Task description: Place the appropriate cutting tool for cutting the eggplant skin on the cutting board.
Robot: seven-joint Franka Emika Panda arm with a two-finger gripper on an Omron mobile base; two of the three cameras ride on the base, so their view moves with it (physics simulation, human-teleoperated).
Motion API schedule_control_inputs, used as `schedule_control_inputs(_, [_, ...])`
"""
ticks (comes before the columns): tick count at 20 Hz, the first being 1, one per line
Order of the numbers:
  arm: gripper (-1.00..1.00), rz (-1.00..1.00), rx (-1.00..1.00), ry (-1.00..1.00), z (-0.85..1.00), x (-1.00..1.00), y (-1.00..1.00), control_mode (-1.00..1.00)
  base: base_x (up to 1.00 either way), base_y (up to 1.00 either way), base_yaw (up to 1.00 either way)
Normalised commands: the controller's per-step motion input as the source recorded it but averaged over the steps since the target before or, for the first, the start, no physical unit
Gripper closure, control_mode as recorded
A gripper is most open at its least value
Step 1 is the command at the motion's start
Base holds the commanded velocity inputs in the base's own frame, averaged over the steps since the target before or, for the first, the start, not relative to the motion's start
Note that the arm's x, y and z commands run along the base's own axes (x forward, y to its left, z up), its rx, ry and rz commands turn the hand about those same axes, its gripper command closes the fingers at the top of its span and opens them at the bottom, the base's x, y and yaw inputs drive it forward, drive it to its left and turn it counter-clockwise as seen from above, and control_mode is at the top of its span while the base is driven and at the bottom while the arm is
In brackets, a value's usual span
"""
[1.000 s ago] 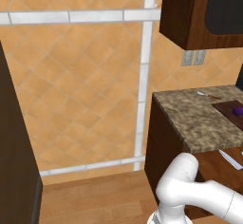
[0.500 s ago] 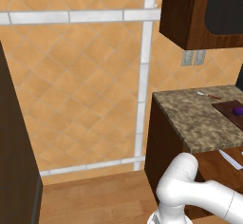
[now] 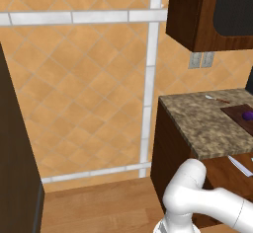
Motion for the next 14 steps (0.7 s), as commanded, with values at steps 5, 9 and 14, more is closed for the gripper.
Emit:
schedule_control_inputs(5, [1.00,0.00,0.00,0.00,0.00,0.00,0.00,-1.00,0.00,0.00,0.00])
schedule_control_inputs(9, [1.00,0.00,0.00,0.00,0.00,0.00,0.00,-1.00,0.00,0.00,0.00])
schedule_control_inputs(14, [1.00,0.00,0.00,0.00,0.00,0.00,0.00,-1.00,0.00,0.00,0.00])
